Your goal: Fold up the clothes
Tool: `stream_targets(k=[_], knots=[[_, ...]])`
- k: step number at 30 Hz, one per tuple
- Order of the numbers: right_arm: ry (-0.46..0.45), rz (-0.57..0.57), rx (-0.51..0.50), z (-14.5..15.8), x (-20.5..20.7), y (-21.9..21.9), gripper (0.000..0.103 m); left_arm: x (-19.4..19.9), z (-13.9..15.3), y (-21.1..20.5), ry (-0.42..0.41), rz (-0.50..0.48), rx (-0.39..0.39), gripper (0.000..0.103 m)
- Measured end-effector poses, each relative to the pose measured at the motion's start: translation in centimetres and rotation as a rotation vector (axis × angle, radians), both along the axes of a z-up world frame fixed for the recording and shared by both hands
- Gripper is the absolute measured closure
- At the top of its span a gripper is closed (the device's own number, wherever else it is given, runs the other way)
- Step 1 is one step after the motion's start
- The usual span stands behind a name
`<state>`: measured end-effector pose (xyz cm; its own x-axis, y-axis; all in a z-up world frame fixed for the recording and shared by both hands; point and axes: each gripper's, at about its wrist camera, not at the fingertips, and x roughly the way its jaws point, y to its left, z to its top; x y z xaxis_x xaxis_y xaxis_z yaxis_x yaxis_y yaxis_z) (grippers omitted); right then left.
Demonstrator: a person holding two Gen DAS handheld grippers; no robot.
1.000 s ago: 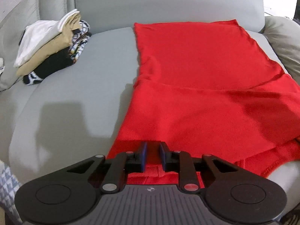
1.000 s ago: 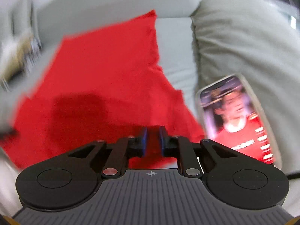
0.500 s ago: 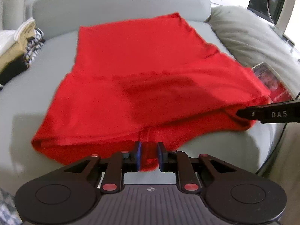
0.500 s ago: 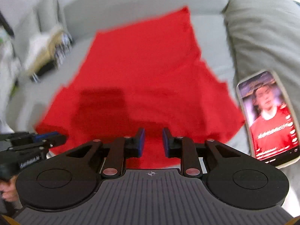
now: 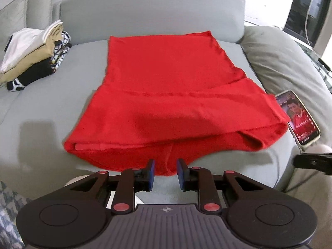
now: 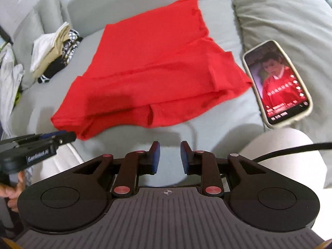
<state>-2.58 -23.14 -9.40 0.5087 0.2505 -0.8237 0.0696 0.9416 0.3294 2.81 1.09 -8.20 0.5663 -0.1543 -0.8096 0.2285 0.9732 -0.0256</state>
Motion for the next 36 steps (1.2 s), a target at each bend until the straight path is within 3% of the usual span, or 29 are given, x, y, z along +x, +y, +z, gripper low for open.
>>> stream_targets(k=[3,9,19,23,25,27,30,36], knots=[[-0.043,-0.023,0.016,1.7,-1.5,-0.5,0.064,0.3,0.3,-0.5,0.001,0.009,-0.004,0.073],[-0.061,-0.027,0.019,3.1,-3.1,-0.6,0.057,-0.2,0.0,-1.3,0.026,-0.008,-0.018,0.070],[-0.027,-0.021,0.065,2.2,-2.3,0.4,0.055,-1.1,1.4,1.6,-0.031,0.073,-0.046,0.064],[-0.105,-0.048,0.056,4.0,-1.3,-0.2,0.055,-0.9,3.0,3.7,-0.060,0.134,-0.090,0.064],[-0.167,-0.085,0.063,5.7,-0.6,-1.3,0.047,-0.3,4.3,4.7,-0.086,0.156,-0.124,0.062],[-0.230,-0.125,0.070,7.6,0.1,-2.4,0.029,0.3,5.8,5.6,-0.118,0.177,-0.152,0.060],[-0.344,-0.166,0.075,10.8,1.3,-4.1,0.017,1.6,8.3,6.6,-0.178,0.190,-0.167,0.056],[-0.507,-0.232,0.082,15.3,5.9,-7.0,0.017,7.3,11.8,8.1,-0.271,0.207,-0.170,0.048]])
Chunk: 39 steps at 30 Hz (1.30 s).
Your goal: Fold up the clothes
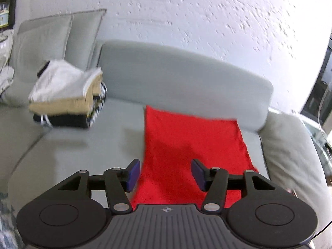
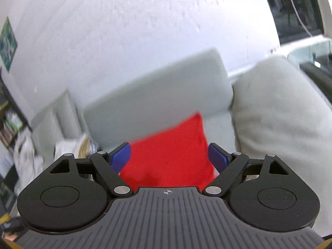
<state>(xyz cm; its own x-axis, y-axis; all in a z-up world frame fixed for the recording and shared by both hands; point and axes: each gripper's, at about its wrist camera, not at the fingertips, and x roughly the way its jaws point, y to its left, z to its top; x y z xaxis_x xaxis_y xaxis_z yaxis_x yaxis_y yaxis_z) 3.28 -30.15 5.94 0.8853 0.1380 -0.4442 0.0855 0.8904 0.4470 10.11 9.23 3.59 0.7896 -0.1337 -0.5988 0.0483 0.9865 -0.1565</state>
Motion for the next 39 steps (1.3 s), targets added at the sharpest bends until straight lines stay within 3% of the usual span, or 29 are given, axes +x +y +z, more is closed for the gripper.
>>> stream_targets(k=[3,7,11,15,20,23,29,32,34,35,36,37,39], knots=[[0.019,0.014,-0.021,-0.4,4.5,-0.4,0.023,4.8,-0.3,-0.2,-0.008,-0.024,0.030,0.047],[0.079,0.052,-0.057,-1.9,11.3,-0.5,0.037,13.2,-3.8,-0.1,0.070,-0.048,0.014,0.050],[0.186,0.075,-0.062,-6.6,19.0,-0.6,0.041,21.4,-9.1,0.8,0.172,-0.054,-0.014,0.061],[0.305,0.038,-0.030,-12.2,26.8,-1.6,0.041,28.2,-13.8,2.6,0.222,-0.027,-0.113,0.061],[0.389,-0.001,0.080,-18.8,36.1,-4.2,0.042,35.1,-17.7,3.7,0.226,0.010,-0.137,0.060],[0.397,-0.003,0.098,-21.7,40.6,-5.6,0.053,38.2,-19.4,3.3,0.204,-0.042,-0.120,0.060],[0.372,0.101,0.068,-24.9,46.0,-6.5,0.053,42.7,-21.0,2.8,0.175,-0.141,-0.144,0.061],[0.355,0.186,0.010,-25.6,47.5,-5.6,0.067,44.2,-21.2,2.8,0.180,-0.154,-0.150,0.061],[0.364,0.239,-0.040,-25.9,48.2,-4.7,0.070,44.9,-21.3,2.7,0.183,-0.154,-0.144,0.062],[0.367,0.259,-0.068,-26.0,48.3,-4.3,0.074,45.2,-21.3,2.7,0.181,-0.151,-0.134,0.066],[0.361,0.267,-0.102,-26.0,48.2,-4.0,0.088,45.4,-21.4,2.6,0.178,-0.146,-0.122,0.071],[0.355,0.276,-0.135,-25.9,48.0,-3.6,0.093,45.4,-21.4,2.4,0.172,-0.137,-0.105,0.075],[0.336,0.265,-0.160,-25.7,47.5,-3.3,0.094,45.3,-21.4,2.1,0.160,-0.119,-0.070,0.097]])
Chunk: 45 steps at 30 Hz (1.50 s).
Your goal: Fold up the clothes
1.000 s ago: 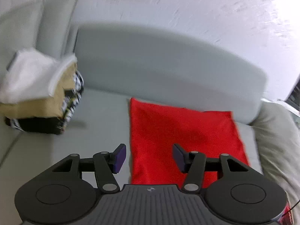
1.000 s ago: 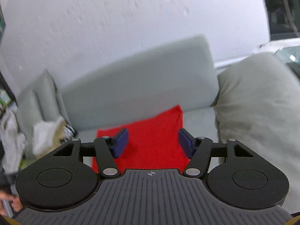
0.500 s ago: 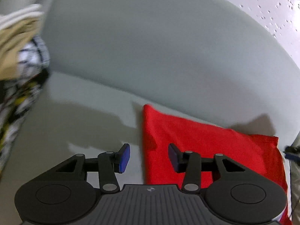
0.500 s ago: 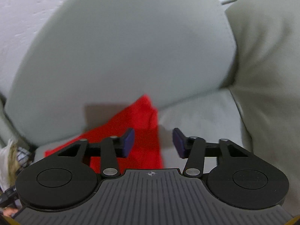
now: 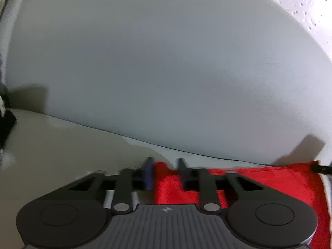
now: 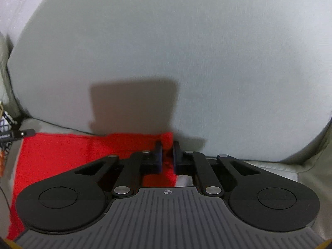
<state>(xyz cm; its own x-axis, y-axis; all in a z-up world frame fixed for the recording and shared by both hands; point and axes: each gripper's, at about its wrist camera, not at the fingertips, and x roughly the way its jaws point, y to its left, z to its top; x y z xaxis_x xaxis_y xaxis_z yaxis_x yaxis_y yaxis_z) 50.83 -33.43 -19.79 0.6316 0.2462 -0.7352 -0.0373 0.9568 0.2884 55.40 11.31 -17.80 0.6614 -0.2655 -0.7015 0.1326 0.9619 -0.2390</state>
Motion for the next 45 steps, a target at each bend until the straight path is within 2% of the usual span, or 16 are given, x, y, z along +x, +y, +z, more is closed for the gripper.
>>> stream_targets(k=[6,9,13,17,19,21,24,26,28,31,34,36,40,42,45], knots=[[-0.042,-0.097,0.007,1.3,-1.3,0.4,0.097,-2.3,1.5,-0.9,-0.043,0.010,0.093,0.099],[-0.040,-0.148,0.005,2.4,-2.4,0.6,0.098,-4.8,3.9,-0.8,-0.088,0.011,0.091,0.100],[-0.054,-0.205,0.065,5.9,-6.1,0.2,0.098,-9.9,8.9,-0.5,-0.164,-0.011,0.050,0.100],[-0.077,-0.235,0.153,10.9,-12.1,-0.2,0.098,-16.8,13.7,0.8,-0.237,0.030,-0.078,0.100],[-0.079,-0.252,0.201,13.2,-15.3,-0.4,0.098,-21.2,15.3,1.6,-0.232,0.055,-0.119,0.100],[-0.050,-0.280,0.261,14.9,-19.4,-0.8,0.098,-24.6,15.8,1.2,-0.210,0.067,-0.123,0.100],[0.025,-0.302,0.323,15.7,-25.7,-2.0,0.098,-29.4,16.1,1.8,-0.143,0.098,-0.109,0.100],[0.065,-0.317,0.344,15.2,-29.8,-2.1,0.098,-32.6,14.5,2.3,-0.058,0.139,-0.108,0.100],[0.114,-0.339,0.369,13.6,-33.9,-2.1,0.098,-35.1,12.5,2.3,0.018,0.170,-0.082,0.100],[0.217,-0.366,0.395,9.2,-37.1,-1.6,0.098,-37.9,9.1,1.6,0.118,0.204,-0.013,0.100],[0.278,-0.367,0.325,5.7,-37.8,-0.1,0.098,-39.1,7.6,0.8,0.131,0.212,0.078,0.100],[0.261,-0.363,0.263,5.2,-38.4,0.5,0.098,-40.2,8.0,0.5,0.120,0.210,0.096,0.100],[0.184,-0.375,0.261,6.9,-39.9,0.1,0.098,-42.2,9.4,0.6,0.066,0.186,0.099,0.100],[0.149,-0.376,0.269,8.2,-40.9,0.0,0.098,-43.3,10.0,0.4,0.040,0.168,0.138,0.100],[0.129,-0.368,0.241,9.6,-42.3,0.4,0.098,-44.4,9.6,0.4,0.050,0.155,0.167,0.100]])
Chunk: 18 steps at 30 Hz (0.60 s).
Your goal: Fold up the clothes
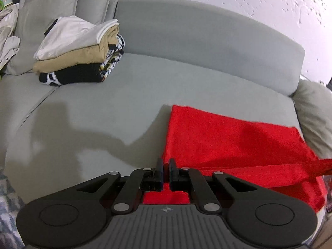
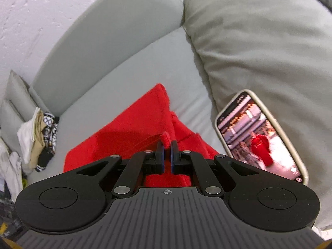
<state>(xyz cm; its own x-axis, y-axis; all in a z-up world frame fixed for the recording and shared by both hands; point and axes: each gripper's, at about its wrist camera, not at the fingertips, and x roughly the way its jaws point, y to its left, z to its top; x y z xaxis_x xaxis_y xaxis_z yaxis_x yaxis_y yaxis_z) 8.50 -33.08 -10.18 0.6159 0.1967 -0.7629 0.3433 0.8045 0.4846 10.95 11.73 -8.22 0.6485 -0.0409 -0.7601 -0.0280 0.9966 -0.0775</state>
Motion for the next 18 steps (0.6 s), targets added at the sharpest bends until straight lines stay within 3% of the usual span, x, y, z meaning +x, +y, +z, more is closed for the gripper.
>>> stream_targets(k=[4,6,9,11,14,16,18], knots=[[0.033,0.016,-0.042,-0.5,-1.1,0.3,0.098,-0.1,-2.2,-0.1,0.085,0.007,0.038,0.099],[0.085,0.036,-0.066,-1.9,-1.0,0.5,0.095,0.0,-3.4,-0.2,0.133,0.012,0.048,0.092],[0.103,0.021,-0.057,-2.0,-1.6,0.1,0.067,-0.9,-1.9,0.2,0.096,0.038,0.064,0.080],[0.089,0.001,-0.040,-1.5,-2.3,-0.4,0.060,-2.0,-0.5,0.3,0.045,0.057,0.059,0.077],[-0.007,-0.010,-0.020,1.0,-3.9,-0.5,0.057,-2.6,1.3,0.1,-0.033,0.048,0.002,0.078],[-0.027,0.017,-0.014,1.7,-3.5,0.0,0.057,-1.6,1.2,-1.1,-0.034,-0.014,-0.061,0.078],[-0.007,0.068,-0.017,1.5,-1.9,1.2,0.059,0.0,0.6,-3.4,-0.015,-0.092,-0.060,0.078]])
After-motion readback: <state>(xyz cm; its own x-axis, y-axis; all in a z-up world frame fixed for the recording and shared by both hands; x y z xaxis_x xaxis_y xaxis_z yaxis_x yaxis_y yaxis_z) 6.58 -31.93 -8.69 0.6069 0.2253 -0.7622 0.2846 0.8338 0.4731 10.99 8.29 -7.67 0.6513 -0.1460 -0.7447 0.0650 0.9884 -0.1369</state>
